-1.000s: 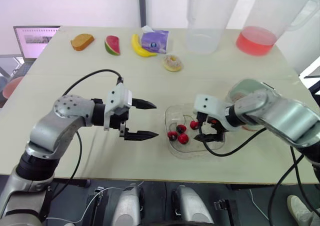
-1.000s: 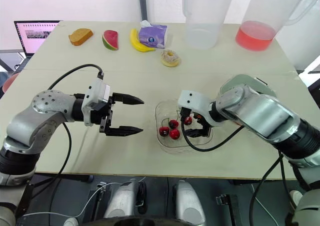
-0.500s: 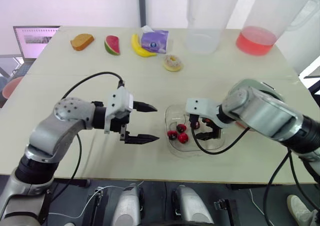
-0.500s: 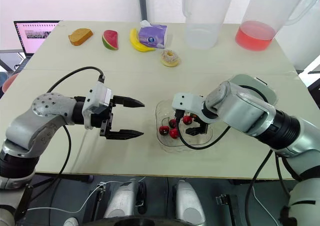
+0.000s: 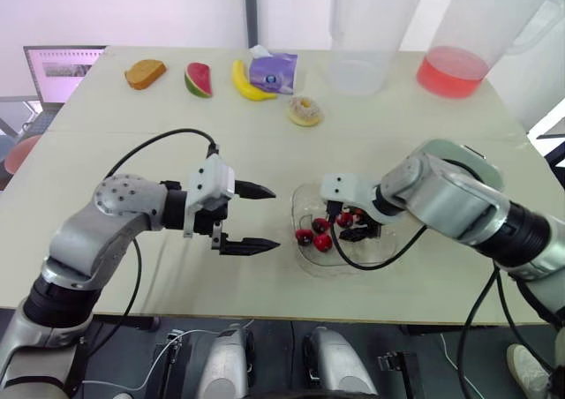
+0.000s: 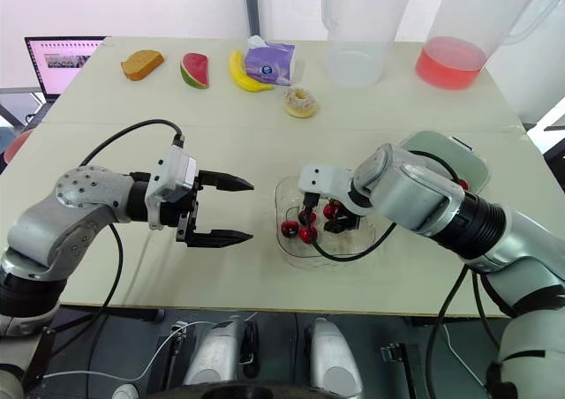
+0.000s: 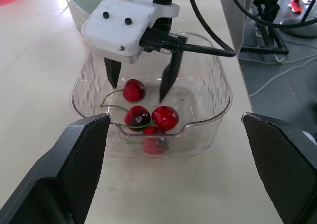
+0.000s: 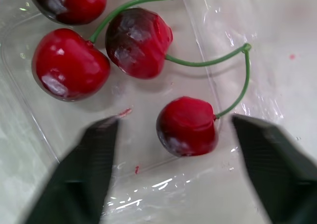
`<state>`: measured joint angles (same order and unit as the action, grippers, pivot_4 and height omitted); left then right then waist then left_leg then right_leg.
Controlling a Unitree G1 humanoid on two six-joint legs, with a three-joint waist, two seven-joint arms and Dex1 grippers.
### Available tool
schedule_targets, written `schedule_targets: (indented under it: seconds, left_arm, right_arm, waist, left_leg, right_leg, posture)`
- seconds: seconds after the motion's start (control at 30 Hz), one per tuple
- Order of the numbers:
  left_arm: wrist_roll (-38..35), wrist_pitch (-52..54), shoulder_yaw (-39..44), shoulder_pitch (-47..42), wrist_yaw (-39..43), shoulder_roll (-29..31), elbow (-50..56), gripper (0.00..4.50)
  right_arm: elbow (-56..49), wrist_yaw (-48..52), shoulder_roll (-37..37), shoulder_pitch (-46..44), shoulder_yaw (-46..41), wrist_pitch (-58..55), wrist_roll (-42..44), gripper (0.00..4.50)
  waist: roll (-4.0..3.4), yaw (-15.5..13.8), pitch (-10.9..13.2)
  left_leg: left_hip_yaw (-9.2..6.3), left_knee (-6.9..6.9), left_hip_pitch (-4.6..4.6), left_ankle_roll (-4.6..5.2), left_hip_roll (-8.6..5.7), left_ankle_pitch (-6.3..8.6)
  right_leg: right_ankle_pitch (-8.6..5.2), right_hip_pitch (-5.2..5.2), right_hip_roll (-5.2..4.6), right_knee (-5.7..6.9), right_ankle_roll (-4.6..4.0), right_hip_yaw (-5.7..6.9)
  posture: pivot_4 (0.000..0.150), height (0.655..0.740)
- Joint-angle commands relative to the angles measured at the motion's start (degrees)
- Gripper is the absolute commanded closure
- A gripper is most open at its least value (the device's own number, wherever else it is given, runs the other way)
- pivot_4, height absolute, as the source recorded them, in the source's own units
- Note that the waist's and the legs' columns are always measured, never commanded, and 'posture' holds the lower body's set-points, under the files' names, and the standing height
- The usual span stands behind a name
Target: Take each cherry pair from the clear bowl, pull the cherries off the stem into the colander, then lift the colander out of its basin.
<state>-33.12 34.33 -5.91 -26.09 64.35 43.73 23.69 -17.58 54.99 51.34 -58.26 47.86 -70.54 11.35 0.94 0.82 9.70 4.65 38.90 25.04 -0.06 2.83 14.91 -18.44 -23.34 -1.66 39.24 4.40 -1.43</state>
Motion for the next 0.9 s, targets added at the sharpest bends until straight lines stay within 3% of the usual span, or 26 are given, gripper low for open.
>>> schedule_targets:
  seconds: [0.03,0.1,0.13,0.4,0.67,0.9]
  left_arm:
    - [-0.8,-0.1,1.5,-0.6,-0.2,0.5,1.7,0.00]
    - [-0.8,-0.1,1.4,-0.6,-0.2,0.5,1.6,0.00]
    - [-0.8,-0.1,1.4,-0.7,-0.2,0.5,1.6,0.00]
    - [-0.7,-0.3,1.0,-1.3,0.0,0.1,0.8,0.00]
    - [-1.0,0.0,1.1,-3.7,-0.3,-1.5,-1.8,0.00]
    - [-6.6,7.1,3.7,-9.8,-6.4,-8.9,-7.8,0.00]
  right_arm:
    - [-0.3,0.2,-0.2,-0.1,-1.2,0.7,-1.5,2.84]
    - [-0.3,0.3,-0.3,0.1,-1.4,0.8,-1.9,3.70]
    - [-0.3,0.3,-0.3,0.1,-1.4,0.7,-2.1,3.79]
    - [-4.9,1.5,1.6,-0.9,-6.1,-2.8,-0.3,3.81]
    - [-16.2,1.6,6.7,1.6,-19.4,-8.5,5.5,3.81]
    - [-24.3,-6.8,8.4,13.0,-29.8,3.6,1.8,3.81]
  waist:
    - [0.00,0.0,0.0]
    - [0.00,0.0,0.0]
    - [0.00,0.0,0.0]
    - [0.00,0.0,0.0]
    - [-0.01,0.0,0.0]
    - [0.00,-0.2,0.0]
  left_leg:
    - [0.00,0.00,0.00,0.00,0.00,0.00]
    - [0.00,0.00,0.00,0.00,0.00,0.00]
    - [0.00,0.00,0.00,0.00,0.00,0.00]
    - [0.00,0.00,0.00,0.00,0.00,0.00]
    - [-0.04,0.02,0.04,0.00,0.00,0.00]
    - [-0.05,0.12,0.08,0.00,-0.02,0.00]
  right_leg:
    - [0.00,0.00,0.00,0.00,0.00,0.00]
    - [0.00,0.00,0.01,0.00,0.00,0.00]
    - [0.00,0.00,0.01,0.00,0.00,0.00]
    - [0.00,0.00,0.00,0.00,0.00,0.00]
    - [0.00,-0.01,-0.01,0.01,0.00,0.02]
    - [0.01,0.01,-0.01,0.02,0.02,0.03]
  posture:
    - [0.150,0.7400]
    - [0.150,0.7400]
    - [0.150,0.7400]
    - [0.150,0.7400]
    - [0.150,0.7400]
    - [0.150,0.7400]
